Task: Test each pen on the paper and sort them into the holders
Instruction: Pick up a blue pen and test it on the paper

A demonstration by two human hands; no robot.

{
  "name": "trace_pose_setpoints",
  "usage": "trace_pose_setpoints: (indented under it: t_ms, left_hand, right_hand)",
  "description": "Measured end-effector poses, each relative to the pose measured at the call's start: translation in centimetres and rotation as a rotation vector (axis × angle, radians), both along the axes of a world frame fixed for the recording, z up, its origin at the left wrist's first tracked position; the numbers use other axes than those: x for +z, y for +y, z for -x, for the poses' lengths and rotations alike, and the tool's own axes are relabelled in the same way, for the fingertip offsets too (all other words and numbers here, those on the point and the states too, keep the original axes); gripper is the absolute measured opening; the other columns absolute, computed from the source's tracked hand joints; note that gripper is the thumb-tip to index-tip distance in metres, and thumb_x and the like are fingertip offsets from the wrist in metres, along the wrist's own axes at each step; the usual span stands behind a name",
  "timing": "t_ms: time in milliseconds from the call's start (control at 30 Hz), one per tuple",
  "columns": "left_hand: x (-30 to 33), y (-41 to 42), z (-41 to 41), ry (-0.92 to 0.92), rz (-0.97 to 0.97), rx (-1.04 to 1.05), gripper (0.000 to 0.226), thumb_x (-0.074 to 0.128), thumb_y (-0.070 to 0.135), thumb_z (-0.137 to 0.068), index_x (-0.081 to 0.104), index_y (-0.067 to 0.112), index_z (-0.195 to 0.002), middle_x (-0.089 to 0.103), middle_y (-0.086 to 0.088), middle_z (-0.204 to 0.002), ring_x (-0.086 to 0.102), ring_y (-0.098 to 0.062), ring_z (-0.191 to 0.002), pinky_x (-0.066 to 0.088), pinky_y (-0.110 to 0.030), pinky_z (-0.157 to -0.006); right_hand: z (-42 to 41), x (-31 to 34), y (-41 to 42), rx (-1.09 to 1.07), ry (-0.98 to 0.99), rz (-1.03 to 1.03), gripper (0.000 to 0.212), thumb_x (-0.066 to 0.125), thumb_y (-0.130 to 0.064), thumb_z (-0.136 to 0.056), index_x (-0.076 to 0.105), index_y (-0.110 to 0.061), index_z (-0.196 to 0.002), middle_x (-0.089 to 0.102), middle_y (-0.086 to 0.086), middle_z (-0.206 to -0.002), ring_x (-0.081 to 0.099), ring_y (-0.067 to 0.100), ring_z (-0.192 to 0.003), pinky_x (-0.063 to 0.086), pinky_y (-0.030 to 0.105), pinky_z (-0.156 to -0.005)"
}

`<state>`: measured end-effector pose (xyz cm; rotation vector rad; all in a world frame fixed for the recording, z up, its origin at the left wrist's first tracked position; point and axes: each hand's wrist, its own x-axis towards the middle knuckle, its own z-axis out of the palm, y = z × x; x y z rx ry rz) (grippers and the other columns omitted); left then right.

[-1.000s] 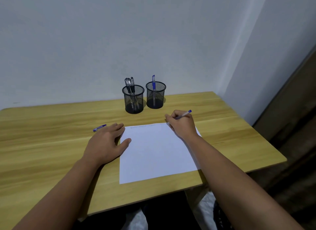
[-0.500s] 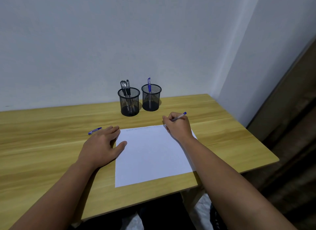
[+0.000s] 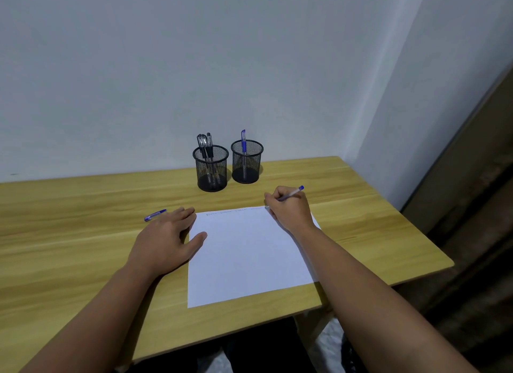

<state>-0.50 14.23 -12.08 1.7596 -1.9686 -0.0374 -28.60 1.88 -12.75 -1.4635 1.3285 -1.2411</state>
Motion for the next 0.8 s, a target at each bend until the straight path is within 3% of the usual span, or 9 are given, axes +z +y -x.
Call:
trace_pose_setpoints:
  t_ms: [100,200,533,800]
  left_hand:
    - [0.08,0.04,0.10,0.002,0.001,0.000,0.073,0.041,0.070,-0.080,0.067,0.023,-0.129,0.054,0.012,-0.147,0.041,-0.008,-0.143,0.044,-0.036,-0.105]
    - [0.07,0.05,0.09,0.003,-0.004,-0.001,0.073,0.042,0.069,-0.080,0.067,0.024,-0.131,0.054,0.012,-0.148,0.040,-0.008,-0.144,0.043,-0.036,-0.106]
    - [-0.03,0.04,0.07,0.014,-0.001,-0.008,0.073,0.042,0.070,-0.080,0.068,0.023,-0.129,0.054,0.011,-0.147,0.042,-0.009,-0.143,0.044,-0.035,-0.105]
    - [0.03,0.09,0.06,0.015,-0.014,0.002,0.076,0.040,0.071,-0.079,0.065,0.025,-0.133,0.052,0.012,-0.149,0.039,-0.007,-0.144,0.043,-0.036,-0.107]
  right_hand:
    - [0.14,0.09,-0.05,-0.022,-0.021,-0.003,0.042,0.072,-0.011,-0.096,0.046,0.007,-0.067,0.048,0.017,-0.053,0.044,0.023,-0.046,0.034,0.028,-0.048]
    - [0.48,0.02,-0.08,-0.051,-0.039,0.004,0.044,0.071,-0.009,-0.096,0.044,0.004,-0.064,0.045,0.007,-0.046,0.042,0.023,-0.042,0.031,0.023,-0.045]
    - [0.34,-0.45,-0.49,-0.042,0.003,-0.003,0.041,0.073,-0.011,-0.095,0.049,0.003,-0.064,0.050,0.014,-0.053,0.051,0.020,-0.044,0.040,0.026,-0.048]
    - [0.37,-0.57,-0.63,-0.084,0.061,0.020,0.042,0.070,-0.016,-0.093,0.047,-0.004,-0.060,0.049,0.005,-0.048,0.051,0.025,-0.047,0.040,0.033,-0.050]
